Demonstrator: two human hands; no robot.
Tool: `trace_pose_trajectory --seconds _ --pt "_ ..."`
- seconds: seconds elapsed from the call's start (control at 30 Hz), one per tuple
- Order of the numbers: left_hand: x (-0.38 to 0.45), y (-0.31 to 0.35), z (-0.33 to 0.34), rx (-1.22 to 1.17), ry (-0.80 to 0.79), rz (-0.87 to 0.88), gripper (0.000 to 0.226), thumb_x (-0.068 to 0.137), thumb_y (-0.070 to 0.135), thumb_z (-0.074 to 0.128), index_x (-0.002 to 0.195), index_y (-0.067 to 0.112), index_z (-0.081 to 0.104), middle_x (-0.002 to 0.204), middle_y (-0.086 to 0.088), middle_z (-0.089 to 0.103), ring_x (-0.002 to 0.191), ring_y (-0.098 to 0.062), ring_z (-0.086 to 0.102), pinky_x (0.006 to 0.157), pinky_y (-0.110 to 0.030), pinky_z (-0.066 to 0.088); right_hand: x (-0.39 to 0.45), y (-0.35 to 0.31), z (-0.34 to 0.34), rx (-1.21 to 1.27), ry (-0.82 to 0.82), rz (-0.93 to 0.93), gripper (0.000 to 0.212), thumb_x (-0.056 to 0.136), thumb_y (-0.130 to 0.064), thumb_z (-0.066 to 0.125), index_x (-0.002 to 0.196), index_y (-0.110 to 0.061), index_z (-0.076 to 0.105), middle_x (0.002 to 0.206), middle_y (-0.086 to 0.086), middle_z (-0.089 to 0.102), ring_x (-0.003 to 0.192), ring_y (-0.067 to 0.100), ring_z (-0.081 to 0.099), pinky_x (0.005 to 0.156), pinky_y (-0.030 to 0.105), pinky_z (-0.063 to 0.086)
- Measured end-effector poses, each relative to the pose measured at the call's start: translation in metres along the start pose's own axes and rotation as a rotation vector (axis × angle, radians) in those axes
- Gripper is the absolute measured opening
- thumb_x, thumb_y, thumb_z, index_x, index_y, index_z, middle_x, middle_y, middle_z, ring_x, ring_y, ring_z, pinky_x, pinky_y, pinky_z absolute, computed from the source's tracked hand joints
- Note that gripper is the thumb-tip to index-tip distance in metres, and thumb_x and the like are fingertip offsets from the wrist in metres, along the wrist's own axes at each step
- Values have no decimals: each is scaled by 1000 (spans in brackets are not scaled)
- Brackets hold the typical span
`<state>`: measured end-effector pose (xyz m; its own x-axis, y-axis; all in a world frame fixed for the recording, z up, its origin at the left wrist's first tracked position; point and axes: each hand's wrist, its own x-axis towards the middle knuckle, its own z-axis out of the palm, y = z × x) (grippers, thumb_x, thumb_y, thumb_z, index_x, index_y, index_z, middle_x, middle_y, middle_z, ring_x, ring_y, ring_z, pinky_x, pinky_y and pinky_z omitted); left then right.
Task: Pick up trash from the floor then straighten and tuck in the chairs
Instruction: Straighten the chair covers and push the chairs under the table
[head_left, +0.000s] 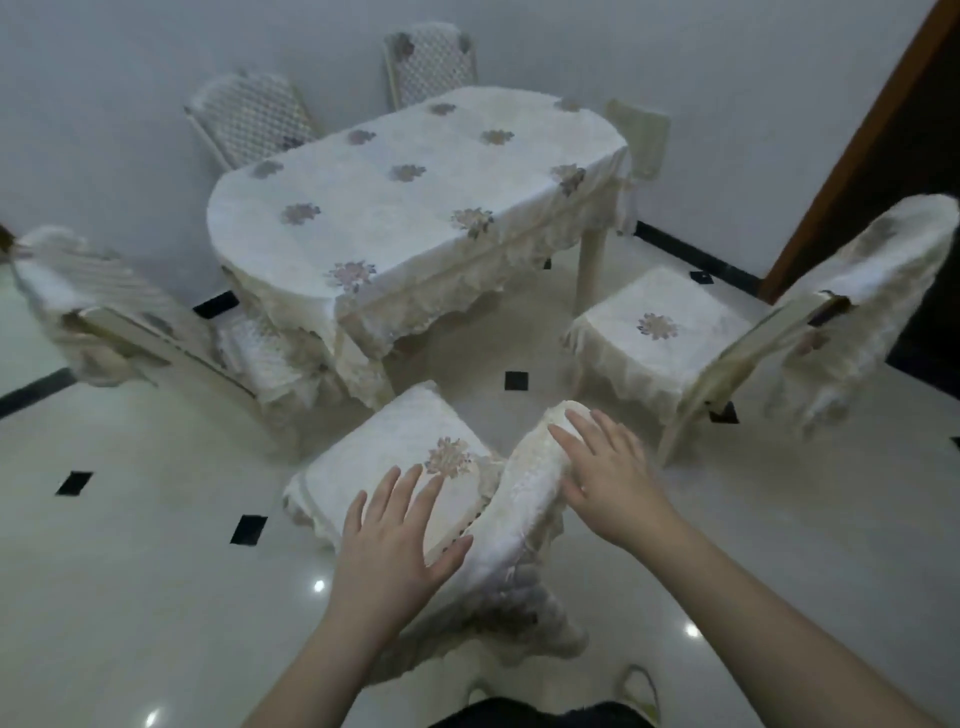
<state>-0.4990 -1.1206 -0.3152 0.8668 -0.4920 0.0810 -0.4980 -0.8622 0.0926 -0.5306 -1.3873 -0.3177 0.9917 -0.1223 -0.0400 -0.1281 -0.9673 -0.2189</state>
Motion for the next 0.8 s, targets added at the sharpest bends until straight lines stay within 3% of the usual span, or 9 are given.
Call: trace_pose_trajectory --seconds 0.1,0.3,0.43,0.57,0.63,0.7,0.73,0.8 --pt "-18 10 11 18 -37 -150 74 81 75 36 134 27 52 145 0 47 136 -24 39 105 -53 37 23 18 1 -31 -53 -122 61 89 -26 49 146 -26 27 157 0 19 145 24 8 116 43 5" --pt "-34 51 15 66 39 -337 81 74 80 39 134 27 52 142 -1 49 133 -26 43 101 -54 38 43 42 1 -129 -158 -385 68 85 -24 53 146 -25 25 156 2 19 144 27 10 115 42 8" --pt "-44 57 25 42 -1 -389 86 71 84 42 135 28 49 143 1 48 134 -23 41 102 -51 39 52 47 5 -151 -266 -465 75 83 -28 58 147 -26 19 155 0 18 144 25 9 116 42 7" --pt "-70 38 48 -48 -91 -483 84 63 77 57 132 29 51 132 3 57 122 -21 53 96 -46 44 70 51 18 -139 -398 -515 75 81 -31 62 146 -28 25 150 -3 29 140 21 21 113 39 16" --pt "-81 29 57 -103 -64 -506 75 60 66 64 125 29 56 122 6 63 112 -20 59 91 -42 46 83 50 25 -142 -412 -527 67 76 -31 65 138 -30 39 140 -4 43 132 21 35 109 38 23" --pt "-82 22 59 -136 -16 -509 66 56 51 72 116 27 62 111 6 68 102 -20 64 87 -39 48 96 43 30 -181 -398 -529 45 69 -33 64 113 -36 54 118 -7 58 116 19 51 99 36 32" --pt "-81 19 61 -138 -10 -504 63 52 44 78 112 26 65 105 6 69 97 -21 65 84 -38 48 101 39 31 -213 -386 -529 34 66 -35 63 99 -38 57 106 -8 62 107 18 56 94 35 35" --pt "-75 11 64 -131 -50 -498 61 47 37 85 104 26 68 96 7 71 90 -20 67 80 -38 49 106 35 34 -270 -363 -544 26 63 -41 63 88 -35 61 93 -10 64 95 16 59 88 33 38"
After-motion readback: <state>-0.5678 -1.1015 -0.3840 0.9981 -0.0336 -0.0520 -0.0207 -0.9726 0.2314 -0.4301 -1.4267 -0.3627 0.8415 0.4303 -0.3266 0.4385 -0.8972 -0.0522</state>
